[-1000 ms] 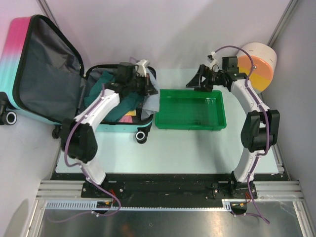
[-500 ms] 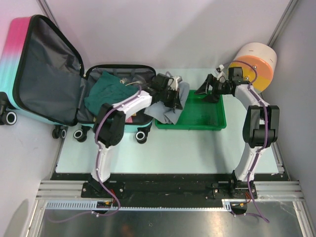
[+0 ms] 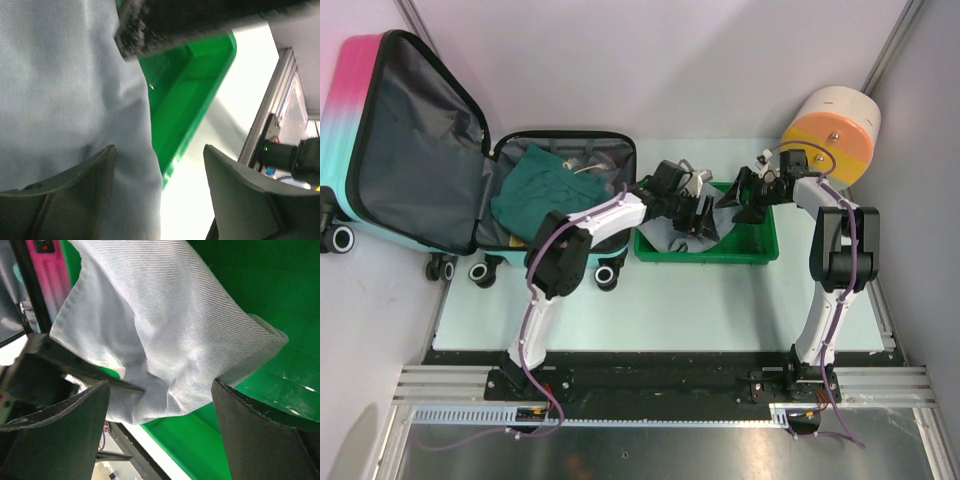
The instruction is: Open, take out, and arrange the luggage
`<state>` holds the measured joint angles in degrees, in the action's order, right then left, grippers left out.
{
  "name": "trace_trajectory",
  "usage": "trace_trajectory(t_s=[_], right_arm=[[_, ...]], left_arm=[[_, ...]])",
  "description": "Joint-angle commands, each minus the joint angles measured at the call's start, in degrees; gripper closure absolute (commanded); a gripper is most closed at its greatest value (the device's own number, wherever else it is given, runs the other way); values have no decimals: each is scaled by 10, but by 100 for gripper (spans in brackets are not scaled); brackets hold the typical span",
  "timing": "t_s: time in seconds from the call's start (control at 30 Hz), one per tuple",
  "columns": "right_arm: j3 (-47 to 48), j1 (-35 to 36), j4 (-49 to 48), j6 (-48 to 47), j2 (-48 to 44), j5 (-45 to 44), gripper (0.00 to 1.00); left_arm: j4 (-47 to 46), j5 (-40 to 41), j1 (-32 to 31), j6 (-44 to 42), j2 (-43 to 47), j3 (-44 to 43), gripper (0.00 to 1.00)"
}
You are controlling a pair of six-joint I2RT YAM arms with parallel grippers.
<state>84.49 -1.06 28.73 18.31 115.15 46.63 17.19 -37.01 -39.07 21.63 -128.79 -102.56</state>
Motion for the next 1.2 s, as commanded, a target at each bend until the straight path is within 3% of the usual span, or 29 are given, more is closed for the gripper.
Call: trace_trajectory(t_s=[0.0,0.13,0.27,0.47,0.6,0.83,1.0,1.13,1.17], right_arm=[[21,-3,18,-6,16,-51,13],[50,-7,54,-29,8,-69,15],[124,-6,112,-142,7,-54,21],[240,9,174,-261,60,-102,21],[256,43,205,-302,95,-126,22],[222,54,184,-320,106,-177,23],[214,45,214,-310,113,-172,39],[198,32,222,-307,90,-161,70],[196,28,232,-307,85,-156,81]], left_arm=[[-18,-35,22,-61,124,36,25],[-17,-27,40,-84,208,78,25],[-15,-30,72,-113,262,149,26],[9,19,78,-214,338,227,27],[45,81,61,-263,333,220,26],[83,170,7,-288,240,149,24],[85,177,-34,-320,176,109,21],[89,190,-43,-338,124,76,25],[93,194,-43,-355,117,69,31]])
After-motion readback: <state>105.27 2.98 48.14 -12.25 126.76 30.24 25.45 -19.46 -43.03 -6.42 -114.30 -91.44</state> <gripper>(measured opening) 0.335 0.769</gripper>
